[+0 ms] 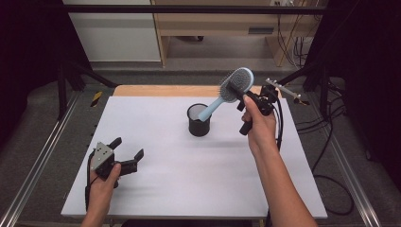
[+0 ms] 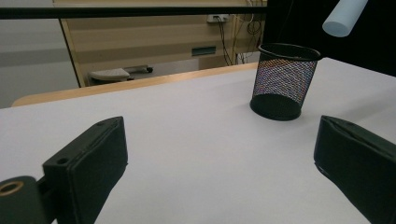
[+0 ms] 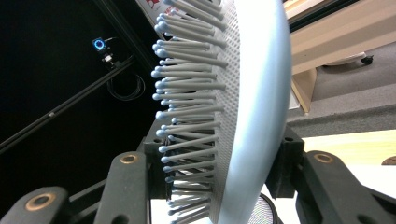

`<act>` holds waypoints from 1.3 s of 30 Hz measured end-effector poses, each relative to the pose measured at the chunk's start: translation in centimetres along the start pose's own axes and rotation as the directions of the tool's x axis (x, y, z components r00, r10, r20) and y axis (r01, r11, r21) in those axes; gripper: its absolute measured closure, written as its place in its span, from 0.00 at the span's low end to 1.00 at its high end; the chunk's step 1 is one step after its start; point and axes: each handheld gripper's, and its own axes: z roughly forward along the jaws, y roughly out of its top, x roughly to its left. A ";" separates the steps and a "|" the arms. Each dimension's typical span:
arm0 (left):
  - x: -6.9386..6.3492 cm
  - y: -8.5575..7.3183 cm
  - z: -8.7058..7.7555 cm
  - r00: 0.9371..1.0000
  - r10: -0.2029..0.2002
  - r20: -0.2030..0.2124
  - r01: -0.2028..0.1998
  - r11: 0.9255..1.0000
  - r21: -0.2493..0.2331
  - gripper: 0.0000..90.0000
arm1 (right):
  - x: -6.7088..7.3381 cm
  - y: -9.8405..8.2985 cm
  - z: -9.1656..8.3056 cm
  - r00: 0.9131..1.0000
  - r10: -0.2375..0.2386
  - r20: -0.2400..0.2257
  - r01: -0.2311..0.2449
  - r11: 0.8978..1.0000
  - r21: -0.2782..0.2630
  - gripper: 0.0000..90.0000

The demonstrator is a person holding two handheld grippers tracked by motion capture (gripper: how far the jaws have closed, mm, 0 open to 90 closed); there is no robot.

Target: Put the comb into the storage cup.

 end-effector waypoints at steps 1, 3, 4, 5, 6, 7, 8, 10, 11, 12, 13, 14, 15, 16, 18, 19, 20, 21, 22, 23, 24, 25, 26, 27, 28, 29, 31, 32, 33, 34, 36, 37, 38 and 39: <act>0.0 0.0 0.0 1.000 0.000 -0.001 0.000 1.000 -0.001 0.03 | 0.0 0.0 0.1 1.000 0.001 0.001 -0.001 1.000 0.000 0.59; 0.1 0.0 0.0 1.000 -0.006 0.004 0.006 1.000 -0.005 0.03 | 0.0 0.1 0.4 1.000 0.000 0.005 0.000 1.000 0.001 0.59; 0.1 0.0 0.0 1.000 -0.008 0.010 0.008 1.000 -0.007 0.03 | 0.1 0.1 0.5 1.000 0.001 0.005 -0.001 1.000 -0.001 0.59; 0.1 0.0 0.0 1.000 -0.010 0.012 0.010 1.000 -0.008 0.02 | 0.1 0.1 0.7 1.000 -0.003 0.005 0.003 1.000 -0.004 0.59; 0.1 0.0 0.0 1.000 -0.012 0.013 0.012 1.000 -0.009 0.02 | 0.1 0.1 0.8 1.000 -0.002 0.008 0.002 1.000 -0.003 0.59; 0.1 0.1 -0.1 1.000 -0.012 0.012 0.012 1.000 -0.009 0.02 | 0.2 0.1 1.0 1.000 -0.007 0.011 0.008 1.000 -0.005 0.59; 0.0 0.1 -0.1 1.000 -0.012 0.012 0.012 1.000 -0.011 0.02 | 0.3 0.2 1.2 1.000 -0.005 0.013 0.005 1.000 0.000 0.59; 0.0 0.1 -0.1 1.000 -0.012 0.014 0.012 1.000 -0.010 0.02 | 0.3 0.2 1.6 1.000 -0.006 0.014 0.006 1.000 -0.002 0.59; 0.0 0.1 -0.1 1.000 -0.011 0.015 0.011 1.000 -0.010 0.02 | 0.4 0.2 1.8 1.000 -0.007 0.016 0.007 1.000 -0.001 0.59; -0.1 0.1 -0.1 1.000 -0.011 0.017 0.011 1.000 -0.009 0.02 | 0.4 0.2 2.0 1.000 -0.007 0.019 0.007 1.000 -0.001 0.59; -0.1 0.1 -0.1 1.000 -0.010 0.017 0.010 1.000 -0.010 0.02 | 0.4 0.3 2.1 1.000 -0.010 0.021 0.010 1.000 -0.001 0.59; -0.1 0.1 -0.1 1.000 -0.011 0.020 0.011 1.000 -0.009 0.02 | 0.4 0.3 2.3 1.000 -0.006 0.022 0.006 1.000 -0.002 0.59; -0.1 0.1 -0.1 1.000 -0.012 0.025 0.013 1.000 -0.008 0.02 | 0.5 0.3 2.4 1.000 -0.008 0.022 0.008 1.000 -0.007 0.59; -0.1 0.1 -0.1 1.000 -0.012 0.027 0.012 1.000 -0.009 0.02 | 0.5 0.2 2.5 1.000 -0.008 0.023 0.008 1.000 -0.009 0.59; -0.1 0.1 -0.1 1.000 -0.012 0.026 0.012 1.000 -0.011 0.02 | 0.5 0.1 2.7 1.000 -0.008 0.029 0.008 1.000 -0.009 0.59; -0.1 0.1 -0.1 1.000 -0.012 0.025 0.013 1.000 -0.011 0.02 | 0.4 0.0 2.8 0.999 -0.013 0.031 0.013 1.000 -0.012 0.59; -0.1 0.1 -0.1 1.000 -0.012 0.025 0.012 1.000 -0.011 0.02 | 0.3 0.0 2.9 0.999 -0.012 0.037 0.013 1.000 -0.012 0.59; -0.1 0.1 -0.1 1.000 -0.013 0.023 0.013 1.000 -0.012 0.02 | 0.2 -0.1 2.9 0.999 -0.016 0.039 0.017 1.000 -0.015 0.59; -0.1 0.1 -0.2 1.000 -0.015 0.021 0.016 1.000 -0.013 0.02 | 0.2 -0.1 2.9 0.999 -0.008 0.040 0.009 1.000 -0.019 0.59; 0.0 0.1 -0.2 1.000 -0.018 0.019 0.018 1.000 -0.015 0.02 | 0.2 -0.1 2.9 0.999 -0.004 0.039 0.005 1.000 -0.023 0.59; 0.0 0.1 -0.2 1.000 -0.019 0.018 0.020 1.000 -0.015 0.02 | 0.1 -0.2 2.9 0.999 -0.006 0.037 0.007 1.000 -0.028 0.59; 0.0 0.1 -0.2 1.000 -0.021 0.020 0.021 1.000 -0.015 0.02 | 0.1 -0.3 2.9 0.999 -0.003 0.037 0.005 1.000 -0.030 0.59; 0.0 0.1 -0.2 1.000 -0.023 0.021 0.024 1.000 -0.015 0.02 | 0.1 -0.3 2.9 0.999 -0.008 0.040 0.010 0.999 -0.031 0.59; 0.0 0.1 -0.1 0.999 -0.029 0.024 0.030 0.999 -0.015 0.02 | 0.1 -0.3 2.9 0.999 -0.011 0.044 0.012 0.999 -0.030 0.59; 0.0 0.1 -0.1 0.999 -0.034 0.026 0.034 0.999 -0.015 0.02 | 0.1 -0.3 3.0 0.999 -0.012 0.049 0.014 0.999 -0.030 0.59; 0.0 0.1 -0.1 0.999 -0.034 0.025 0.034 0.999 -0.015 0.02 | 0.1 -0.3 3.0 0.999 -0.017 0.051 0.018 0.999 -0.031 0.59; 0.0 0.1 -0.2 0.999 -0.032 0.024 0.033 0.999 -0.016 0.02 | 0.0 -0.4 3.1 0.999 -0.011 0.049 0.013 0.999 -0.031 0.59; 0.0 0.1 -0.2 0.999 -0.033 0.021 0.034 0.999 -0.017 0.02 | 0.0 -0.4 3.1 0.999 -0.012 0.052 0.013 1.000 -0.029 0.59; 0.1 0.1 -0.2 0.999 -0.031 0.015 0.031 0.999 -0.018 0.02 | 0.0 -0.4 3.1 0.998 -0.017 0.055 0.018 0.999 -0.026 0.59; 0.1 0.1 -0.2 0.999 -0.031 0.013 0.031 0.999 -0.018 0.02 | 0.0 -0.4 3.2 0.998 -0.018 0.055 0.020 0.999 -0.027 0.59; 0.1 0.1 -0.2 0.999 -0.033 0.020 0.034 0.999 -0.018 0.02 | 0.0 -0.5 3.2 0.998 -0.020 0.057 0.022 0.999 -0.026 0.58; 0.1 0.1 -0.2 0.999 -0.031 0.020 0.031 0.999 -0.018 0.02 | 0.0 -0.5 3.2 0.998 -0.021 0.059 0.022 0.999 -0.026 0.59; 0.1 0.1 -0.2 0.999 -0.029 0.020 0.030 0.999 -0.019 0.02 | -0.1 -0.5 3.2 0.998 -0.025 0.061 0.027 0.999 -0.027 0.58; 0.1 0.1 -0.2 0.999 -0.030 0.021 0.030 0.999 -0.019 0.02 | -0.1 -0.5 3.2 0.998 -0.029 0.063 0.031 0.999 -0.027 0.58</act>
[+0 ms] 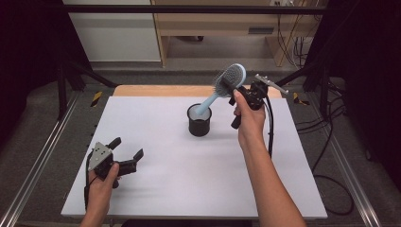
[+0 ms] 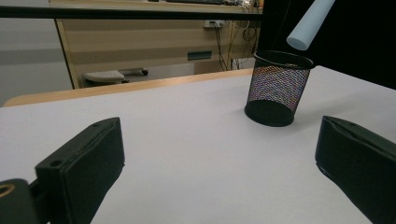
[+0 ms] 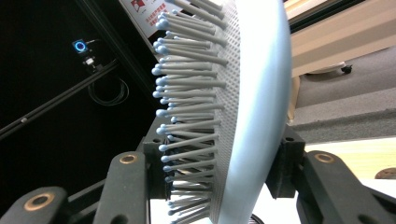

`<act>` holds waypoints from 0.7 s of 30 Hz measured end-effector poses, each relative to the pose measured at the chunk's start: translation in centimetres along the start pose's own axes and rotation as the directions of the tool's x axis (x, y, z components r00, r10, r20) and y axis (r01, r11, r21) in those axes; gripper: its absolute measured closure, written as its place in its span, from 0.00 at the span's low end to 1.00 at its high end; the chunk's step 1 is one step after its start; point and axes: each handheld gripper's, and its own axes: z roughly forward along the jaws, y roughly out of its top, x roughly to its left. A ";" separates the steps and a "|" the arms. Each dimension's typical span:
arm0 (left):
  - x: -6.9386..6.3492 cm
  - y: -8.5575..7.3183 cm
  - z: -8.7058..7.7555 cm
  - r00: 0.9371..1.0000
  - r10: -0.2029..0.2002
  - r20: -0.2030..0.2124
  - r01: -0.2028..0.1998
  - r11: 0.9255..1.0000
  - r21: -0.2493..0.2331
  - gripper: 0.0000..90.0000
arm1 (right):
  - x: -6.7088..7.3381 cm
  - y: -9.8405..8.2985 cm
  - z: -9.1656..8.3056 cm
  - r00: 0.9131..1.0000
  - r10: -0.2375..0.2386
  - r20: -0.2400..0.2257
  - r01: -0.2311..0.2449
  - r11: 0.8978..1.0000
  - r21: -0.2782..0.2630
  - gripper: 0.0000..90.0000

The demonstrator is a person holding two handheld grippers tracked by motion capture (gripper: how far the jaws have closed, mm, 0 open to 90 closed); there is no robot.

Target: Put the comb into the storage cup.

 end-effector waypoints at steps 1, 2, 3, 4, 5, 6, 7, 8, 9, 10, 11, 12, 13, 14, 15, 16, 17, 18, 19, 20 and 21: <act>0.0 0.0 0.0 1.000 -0.001 0.001 0.001 1.000 0.000 0.02 | 0.0 0.0 0.0 1.000 0.003 0.002 -0.003 1.000 0.001 0.58; 0.0 0.0 0.0 1.000 0.000 0.000 0.000 1.000 0.000 0.02 | -0.1 -0.1 0.1 1.000 -0.001 0.003 0.001 1.000 0.002 0.58; 0.0 0.0 0.0 1.000 0.001 0.000 -0.001 1.000 -0.001 0.02 | -0.1 -0.2 0.1 1.000 0.002 0.004 -0.002 1.000 0.002 0.58; 0.0 0.0 0.0 1.000 0.000 0.000 0.000 1.000 -0.001 0.02 | -0.1 -0.3 0.2 1.000 -0.001 0.005 0.001 1.000 0.003 0.58; 0.0 0.0 -0.1 1.000 0.000 0.000 0.000 1.000 -0.001 0.02 | -0.2 -0.3 0.3 1.000 -0.005 0.009 0.005 1.000 0.003 0.58; 0.0 0.0 -0.1 1.000 0.001 0.000 -0.001 1.000 -0.001 0.02 | -0.3 -0.4 0.4 1.000 -0.007 0.012 0.007 1.000 0.003 0.58; 0.0 0.0 -0.1 1.000 0.001 0.001 -0.001 1.000 0.000 0.02 | -0.3 -0.4 0.5 1.000 -0.004 0.012 0.004 1.000 0.000 0.58; 0.0 0.0 -0.1 1.000 0.000 0.002 0.000 1.000 -0.001 0.02 | -0.4 -0.5 0.7 1.000 -0.010 0.014 0.010 1.000 0.001 0.58; 0.0 0.0 -0.1 1.000 0.000 0.003 0.000 1.000 -0.002 0.02 | -0.5 -0.6 0.8 1.000 -0.007 0.017 0.007 1.000 0.002 0.58; 0.0 0.0 -0.1 1.000 -0.001 0.006 0.001 1.000 -0.003 0.02 | -0.5 -0.7 1.0 1.000 -0.007 0.020 0.007 1.000 0.004 0.58; 0.0 0.1 -0.1 1.000 -0.001 0.007 0.001 1.000 -0.005 0.02 | -0.6 -0.9 1.2 1.000 -0.007 0.025 0.007 1.000 0.007 0.58; 0.0 0.1 -0.1 1.000 -0.002 0.008 0.002 1.000 -0.007 0.02 | -0.7 -1.0 1.4 1.000 -0.005 0.027 0.005 1.000 0.009 0.58; 0.1 0.1 -0.2 1.000 -0.002 0.007 0.002 1.000 -0.008 0.02 | -0.8 -1.2 1.6 1.000 -0.007 0.030 0.007 1.000 0.010 0.58; 0.1 0.1 -0.2 1.000 -0.002 0.006 0.002 1.000 -0.009 0.02 | -0.9 -1.4 1.8 0.999 -0.008 0.033 0.008 1.000 0.011 0.58; 0.1 0.1 -0.2 1.000 -0.002 0.006 0.002 1.000 -0.009 0.02 | -0.9 -1.6 2.0 0.999 -0.001 0.035 0.000 1.000 0.014 0.58; 0.1 0.1 -0.2 1.000 -0.003 0.004 0.003 1.000 -0.009 0.02 | -1.0 -1.8 2.1 0.999 -0.003 0.036 0.003 1.000 0.017 0.58; 0.2 0.1 -0.2 1.000 -0.001 -0.003 0.001 1.000 -0.009 0.02 | -1.0 -2.0 2.3 0.999 0.002 0.037 -0.003 1.000 0.022 0.58; 0.2 0.1 -0.3 1.000 -0.002 -0.003 0.002 1.000 -0.008 0.02 | -1.1 -2.3 2.5 0.999 0.001 0.039 -0.002 1.000 0.024 0.58; 0.2 0.1 -0.3 1.000 -0.002 -0.004 0.002 1.000 -0.009 0.02 | -1.2 -2.5 2.6 0.999 0.001 0.040 -0.002 1.000 0.028 0.58; 0.2 0.1 -0.3 1.000 -0.002 -0.005 0.002 1.000 -0.010 0.02 | -1.2 -2.7 2.8 0.999 0.000 0.042 -0.002 0.999 0.033 0.58; 0.3 0.1 -0.3 1.000 -0.003 -0.006 0.003 1.000 -0.010 0.02 | -1.2 -2.8 2.9 0.999 -0.001 0.043 -0.001 0.999 0.037 0.58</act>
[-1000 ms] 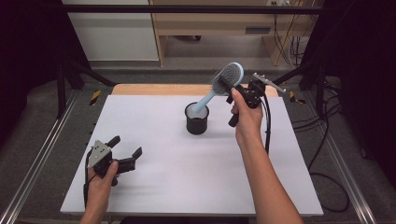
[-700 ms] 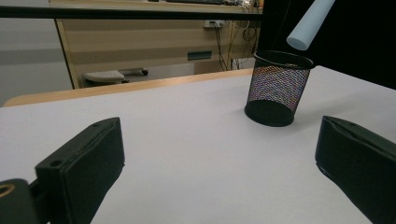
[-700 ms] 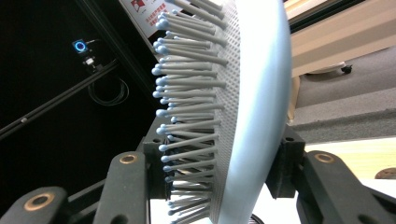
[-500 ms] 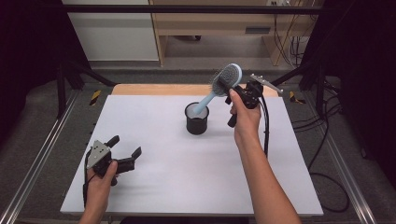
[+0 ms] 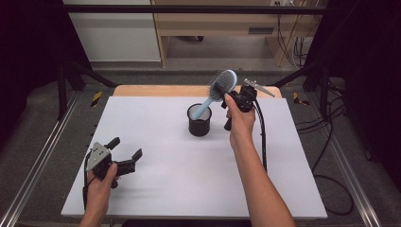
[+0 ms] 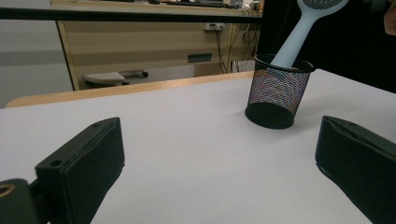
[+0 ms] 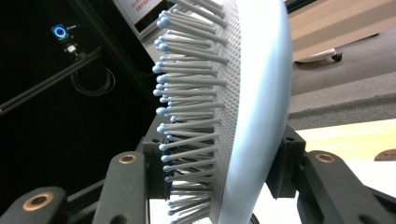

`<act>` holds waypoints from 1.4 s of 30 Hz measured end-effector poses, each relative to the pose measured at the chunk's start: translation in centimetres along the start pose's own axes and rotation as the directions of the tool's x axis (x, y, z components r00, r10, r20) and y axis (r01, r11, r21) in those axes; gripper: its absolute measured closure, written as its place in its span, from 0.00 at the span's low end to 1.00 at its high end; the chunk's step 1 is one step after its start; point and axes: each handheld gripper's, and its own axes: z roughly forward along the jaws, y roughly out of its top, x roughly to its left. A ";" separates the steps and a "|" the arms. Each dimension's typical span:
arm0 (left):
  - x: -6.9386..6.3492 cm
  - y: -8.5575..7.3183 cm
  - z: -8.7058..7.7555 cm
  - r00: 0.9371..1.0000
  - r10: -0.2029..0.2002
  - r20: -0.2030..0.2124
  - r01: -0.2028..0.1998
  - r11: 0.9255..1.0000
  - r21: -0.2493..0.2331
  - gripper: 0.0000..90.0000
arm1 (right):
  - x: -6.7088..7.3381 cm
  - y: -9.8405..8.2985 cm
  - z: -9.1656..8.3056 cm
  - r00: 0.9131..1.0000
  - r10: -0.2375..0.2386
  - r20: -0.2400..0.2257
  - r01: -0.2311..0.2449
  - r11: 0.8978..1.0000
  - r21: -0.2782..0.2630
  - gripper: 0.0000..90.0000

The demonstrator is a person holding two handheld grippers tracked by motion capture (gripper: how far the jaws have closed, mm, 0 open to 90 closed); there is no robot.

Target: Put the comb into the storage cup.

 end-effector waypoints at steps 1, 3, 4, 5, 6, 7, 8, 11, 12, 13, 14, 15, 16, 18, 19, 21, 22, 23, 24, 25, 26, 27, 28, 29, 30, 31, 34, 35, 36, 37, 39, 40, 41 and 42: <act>0.0 0.0 0.0 1.000 -0.001 -0.001 0.001 1.000 -0.001 0.02 | 0.0 -0.1 0.1 1.000 0.002 0.002 -0.002 1.000 0.003 0.58; 0.1 0.0 0.0 1.000 -0.001 0.000 0.001 1.000 -0.001 0.02 | -0.1 -0.4 0.3 1.000 0.003 0.004 -0.003 1.000 0.008 0.58; 0.1 0.0 0.0 1.000 -0.002 0.006 0.003 1.000 -0.001 0.02 | -0.2 -0.5 0.3 1.000 0.003 0.005 -0.003 1.000 0.009 0.58; 0.2 0.0 0.0 1.000 -0.001 0.005 0.001 1.000 -0.002 0.02 | -0.2 -0.6 0.4 1.000 0.006 0.004 -0.006 1.000 0.011 0.58; 0.2 0.1 0.0 1.000 -0.003 0.006 0.003 1.000 -0.003 0.02 | -0.2 -0.7 0.4 1.000 0.007 0.005 -0.007 1.000 0.017 0.58; 0.3 0.1 0.0 1.000 -0.006 0.004 0.006 1.000 -0.004 0.02 | -0.3 -0.9 0.5 1.000 -0.002 0.008 0.001 1.000 0.020 0.58; 0.4 0.1 0.0 1.000 -0.003 -0.003 0.003 1.000 -0.006 0.02 | -0.3 -1.0 0.5 1.000 -0.001 0.011 0.001 1.000 0.025 0.58; 0.5 0.1 -0.1 1.000 -0.008 -0.007 0.008 1.000 -0.009 0.02 | -0.5 -1.2 0.7 1.000 0.000 0.016 0.000 0.999 0.033 0.58; 0.6 0.1 -0.1 1.000 -0.009 -0.008 0.009 1.000 -0.009 0.02 | -0.6 -1.3 0.8 1.000 0.001 0.018 -0.001 0.999 0.034 0.58; 0.6 0.1 -0.1 1.000 -0.010 -0.009 0.010 1.000 -0.009 0.02 | -0.6 -1.4 0.9 1.000 -0.006 0.020 0.005 0.999 0.036 0.58; 0.6 0.1 -0.1 1.000 -0.010 -0.008 0.010 1.000 -0.009 0.02 | -0.6 -1.4 0.9 1.000 -0.005 0.020 0.004 0.999 0.039 0.58; 0.6 0.1 -0.1 1.000 -0.010 -0.007 0.010 1.000 -0.009 0.02 | -0.6 -1.5 1.0 1.000 -0.007 0.022 0.006 0.999 0.041 0.58; 0.6 0.1 -0.1 1.000 -0.011 -0.007 0.011 1.000 -0.009 0.02 | -0.6 -1.5 1.0 1.000 -0.006 0.024 0.005 0.999 0.044 0.58; 0.6 0.1 -0.1 1.000 -0.011 -0.005 0.011 1.000 -0.010 0.02 | -0.6 -1.7 1.2 1.000 -0.007 0.030 0.005 0.999 0.044 0.58; 0.6 0.1 -0.1 1.000 -0.011 -0.005 0.011 1.000 -0.010 0.02 | -0.6 -1.7 1.2 0.999 -0.004 0.032 0.003 0.999 0.047 0.58; 0.7 0.2 -0.2 1.000 -0.009 -0.007 0.009 1.000 -0.011 0.02 | -0.6 -1.8 1.4 0.999 -0.010 0.034 0.008 0.999 0.050 0.58; 0.8 0.2 -0.2 1.000 -0.011 -0.009 0.011 1.000 -0.012 0.02 | -0.6 -1.9 1.4 0.999 -0.010 0.035 0.008 0.999 0.054 0.58; 0.8 0.1 -0.1 1.000 -0.017 -0.004 0.017 1.000 -0.011 0.02 | -0.7 -1.9 1.5 0.999 -0.015 0.037 0.013 0.998 0.054 0.58; 0.8 0.1 -0.2 1.000 -0.017 -0.005 0.017 1.000 -0.010 0.02 | -0.7 -2.0 1.5 0.999 -0.013 0.038 0.011 0.998 0.056 0.58; 0.9 0.1 -0.2 1.000 -0.017 -0.005 0.017 1.000 -0.011 0.02 | -0.7 -2.1 1.5 0.999 -0.011 0.038 0.009 0.998 0.058 0.58; 0.9 0.2 -0.2 1.000 -0.018 -0.005 0.018 1.000 -0.013 0.02 | -0.7 -2.1 1.6 0.999 -0.014 0.042 0.011 0.998 0.057 0.58; 0.9 0.2 -0.2 1.000 -0.016 -0.005 0.016 1.000 -0.014 0.02 | -0.7 -2.2 1.6 0.999 -0.016 0.046 0.013 0.998 0.058 0.58; 0.9 0.2 -0.3 1.000 -0.010 -0.012 0.010 1.000 -0.012 0.02 | -0.7 -2.3 1.6 0.999 -0.015 0.049 0.012 0.998 0.059 0.58; 0.9 0.2 -0.3 1.000 -0.007 -0.014 0.007 1.000 -0.011 0.02 | -0.7 -2.4 1.7 0.999 -0.013 0.049 0.010 0.998 0.061 0.57; 0.9 0.2 -0.3 1.000 -0.005 -0.014 0.005 1.000 -0.011 0.02 | -0.8 -2.5 1.7 0.999 -0.013 0.049 0.010 0.998 0.060 0.57; 0.9 0.2 -0.3 1.000 -0.005 -0.014 0.005 1.000 -0.011 0.02 | -0.8 -2.6 1.8 0.999 -0.015 0.050 0.012 0.998 0.062 0.57; 0.9 0.2 -0.3 1.000 -0.006 -0.014 0.006 1.000 -0.011 0.02 | -0.7 -2.7 1.9 0.999 -0.014 0.053 0.010 0.998 0.068 0.57; 0.9 0.2 -0.3 1.000 -0.007 -0.014 0.006 1.000 -0.011 0.02 | -0.7 -2.8 2.0 0.999 -0.014 0.052 0.011 0.998 0.069 0.57; 0.9 0.2 -0.3 1.000 -0.006 -0.014 0.006 1.000 -0.011 0.02 | -0.8 -2.9 2.0 0.999 -0.016 0.051 0.013 0.997 0.070 0.57; 0.9 0.2 -0.3 1.000 -0.007 -0.014 0.006 1.000 -0.011 0.02 | -0.7 -2.9 2.1 0.998 -0.017 0.054 0.013 0.997 0.071 0.57; 0.9 0.2 -0.3 1.000 -0.007 -0.013 0.006 1.000 -0.011 0.02 | -0.7 -3.0 2.1 0.999 -0.011 0.053 0.008 0.997 0.075 0.57; 0.9 0.2 -0.3 1.000 -0.007 -0.013 0.007 1.000 -0.011 0.02 | -0.8 -3.1 2.2 0.998 -0.020 0.052 0.016 0.997 0.074 0.57; 0.9 0.2 -0.3 1.000 -0.007 -0.013 0.007 1.000 -0.011 0.02 | -0.7 -3.1 2.2 0.999 -0.016 0.052 0.013 0.997 0.076 0.57; 0.9 0.2 -0.3 1.000 -0.006 -0.013 0.006 1.000 -0.010 0.02 | -0.7 -3.1 2.2 0.998 -0.018 0.052 0.014 0.997 0.079 0.57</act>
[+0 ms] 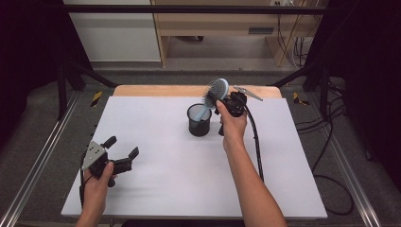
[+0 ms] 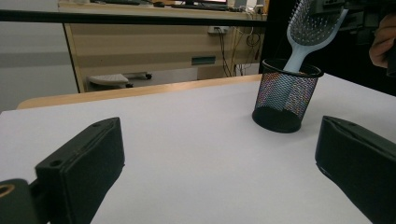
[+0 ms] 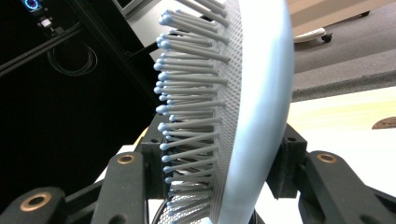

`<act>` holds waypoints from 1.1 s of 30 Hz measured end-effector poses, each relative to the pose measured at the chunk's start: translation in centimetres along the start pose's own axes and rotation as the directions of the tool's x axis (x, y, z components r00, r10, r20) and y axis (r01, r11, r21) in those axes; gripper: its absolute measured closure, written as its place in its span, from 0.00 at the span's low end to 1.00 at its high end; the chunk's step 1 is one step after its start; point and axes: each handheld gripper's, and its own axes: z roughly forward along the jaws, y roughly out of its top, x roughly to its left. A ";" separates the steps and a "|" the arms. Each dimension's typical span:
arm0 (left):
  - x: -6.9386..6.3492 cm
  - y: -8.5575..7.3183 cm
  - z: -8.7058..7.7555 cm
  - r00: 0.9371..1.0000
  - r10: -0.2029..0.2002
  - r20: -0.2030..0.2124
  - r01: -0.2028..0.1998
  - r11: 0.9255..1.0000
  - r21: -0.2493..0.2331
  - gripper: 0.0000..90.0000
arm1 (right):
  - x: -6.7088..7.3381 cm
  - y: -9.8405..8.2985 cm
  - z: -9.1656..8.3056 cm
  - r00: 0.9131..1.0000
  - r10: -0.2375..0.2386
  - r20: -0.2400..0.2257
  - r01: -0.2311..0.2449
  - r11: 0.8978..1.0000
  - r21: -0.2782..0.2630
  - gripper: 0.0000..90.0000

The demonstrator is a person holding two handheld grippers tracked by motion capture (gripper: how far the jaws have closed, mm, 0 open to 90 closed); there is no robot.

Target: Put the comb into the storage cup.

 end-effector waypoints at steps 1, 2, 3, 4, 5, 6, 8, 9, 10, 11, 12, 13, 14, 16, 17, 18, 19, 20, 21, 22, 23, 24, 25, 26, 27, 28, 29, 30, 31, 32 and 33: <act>0.0 0.0 0.0 1.000 0.001 0.000 -0.001 1.000 0.001 0.02 | 0.0 0.0 0.0 1.000 -0.001 0.000 0.001 1.000 0.000 0.57; 0.0 0.0 0.0 1.000 0.001 0.000 -0.001 1.000 0.001 0.02 | 0.0 -0.1 0.1 1.000 0.000 -0.003 -0.001 1.000 -0.002 0.57; 0.0 0.0 0.0 1.000 0.001 -0.001 -0.001 1.000 0.002 0.02 | 0.0 -0.1 0.1 1.000 0.000 -0.003 0.000 1.000 -0.003 0.57; 0.0 0.0 0.0 1.000 0.002 -0.001 -0.002 1.000 0.003 0.02 | 0.0 -0.2 0.1 1.000 -0.002 -0.001 0.002 1.000 0.001 0.57; 0.0 0.0 0.0 1.000 0.002 -0.001 -0.002 1.000 0.003 0.02 | 0.1 -0.2 0.2 1.000 -0.002 0.000 0.002 1.000 0.001 0.57; 0.0 0.0 0.0 1.000 0.003 0.000 -0.003 1.000 0.002 0.02 | 0.1 -0.2 0.2 1.000 -0.002 0.001 0.002 1.000 0.003 0.57; 0.0 0.0 0.0 1.000 0.003 -0.001 -0.003 1.000 0.002 0.02 | 0.1 -0.3 0.2 1.000 -0.003 0.003 0.003 1.000 0.004 0.57; 0.0 0.0 0.0 1.000 0.003 -0.001 -0.003 1.000 0.003 0.02 | 0.0 -0.3 0.2 1.000 -0.003 0.004 0.003 1.000 0.005 0.57; 0.0 0.0 0.0 1.000 0.003 -0.001 -0.003 1.000 0.003 0.02 | 0.0 -0.3 0.3 1.000 -0.002 0.005 0.002 1.000 0.005 0.57; -0.1 0.0 0.0 1.000 0.003 0.000 -0.003 1.000 0.003 0.02 | 0.0 -0.4 0.3 1.000 0.002 0.006 -0.002 1.000 0.006 0.57; -0.1 0.0 0.0 1.000 0.004 0.000 -0.004 1.000 0.003 0.02 | 0.0 -0.4 0.3 1.000 0.002 0.007 -0.002 1.000 0.008 0.57; -0.1 0.0 0.0 1.000 0.006 -0.001 -0.006 1.000 0.004 0.02 | 0.0 -0.4 0.3 1.000 0.004 0.007 -0.004 1.000 0.007 0.57; -0.1 0.0 0.0 1.000 0.010 -0.004 -0.010 1.000 0.006 0.02 | -0.1 -0.4 0.4 1.000 0.000 0.008 0.000 1.000 0.006 0.57; -0.3 0.0 0.1 1.000 0.023 0.000 -0.023 1.000 0.009 0.02 | -0.2 -0.4 0.3 1.000 0.007 0.008 -0.007 1.000 0.005 0.57; -0.4 0.0 0.1 1.000 0.023 0.002 -0.023 1.000 0.009 0.02 | -0.2 -0.4 0.3 1.000 0.008 0.009 -0.008 1.000 0.003 0.57; -0.4 0.0 0.1 1.000 0.023 0.003 -0.023 1.000 0.009 0.02 | -0.2 -0.4 0.3 1.000 0.012 0.009 -0.012 1.000 0.004 0.56; -0.4 0.0 0.1 1.000 0.024 0.004 -0.024 1.000 0.010 0.02 | -0.3 -0.4 0.3 1.000 0.014 0.010 -0.014 1.000 0.005 0.56; -0.5 0.0 0.1 1.000 0.025 0.005 -0.025 1.000 0.011 0.02 | -0.3 -0.4 0.2 1.000 0.016 0.011 -0.016 1.000 0.005 0.56; -0.5 0.0 0.1 1.000 0.027 0.006 -0.027 1.000 0.012 0.02 | -0.3 -0.4 0.2 1.000 0.013 0.013 -0.013 1.000 0.003 0.56; -0.6 0.0 0.1 1.000 0.028 0.007 -0.028 1.000 0.012 0.02 | -0.4 -0.4 0.2 1.000 0.014 0.012 -0.014 1.000 0.003 0.56; -0.6 0.0 0.1 1.000 0.029 0.008 -0.029 1.000 0.012 0.02 | -0.4 -0.4 0.1 1.000 0.019 0.013 -0.019 1.000 0.006 0.56; -0.6 0.0 0.1 1.000 0.028 0.008 -0.029 1.000 0.012 0.02 | -0.4 -0.4 0.1 1.000 0.020 0.015 -0.020 1.000 0.009 0.56; -0.6 0.0 0.1 1.000 0.028 0.008 -0.028 1.000 0.011 0.02 | -0.5 -0.4 0.1 1.000 0.018 0.017 -0.018 1.000 0.010 0.56; -0.6 0.0 0.1 1.000 0.028 0.009 -0.028 1.000 0.013 0.02 | -0.5 -0.4 0.1 1.000 0.018 0.020 -0.018 1.000 0.011 0.56; -0.6 0.0 0.1 1.000 0.027 0.009 -0.027 1.000 0.014 0.02 | -0.6 -0.4 0.1 1.000 0.016 0.020 -0.016 1.000 0.009 0.56; -0.7 0.0 0.2 1.000 0.026 0.010 -0.026 1.000 0.014 0.02 | -0.7 -0.4 0.1 1.000 0.017 0.019 -0.017 1.000 0.009 0.56; -0.7 -0.1 0.2 1.000 0.026 0.011 -0.026 1.000 0.014 0.02 | -0.7 -0.5 0.1 1.000 0.020 0.020 -0.020 1.000 0.007 0.56; -0.7 -0.1 0.2 1.000 0.025 0.012 -0.025 1.000 0.014 0.02 | -0.8 -0.5 0.2 1.000 0.023 0.018 -0.023 1.000 0.008 0.56; -0.6 -0.1 0.2 1.000 0.022 0.014 -0.022 1.000 0.013 0.02 | -0.8 -0.5 0.2 0.999 0.028 0.019 -0.028 1.000 0.014 0.56; -0.6 -0.1 0.2 1.000 0.017 0.015 -0.017 1.000 0.012 0.02 | -0.8 -0.6 0.2 0.999 0.031 0.018 -0.032 0.999 0.014 0.56; -0.6 -0.1 0.2 1.000 0.014 0.015 -0.014 1.000 0.011 0.02 | -0.9 -0.6 0.2 0.999 0.026 0.019 -0.027 1.000 0.014 0.56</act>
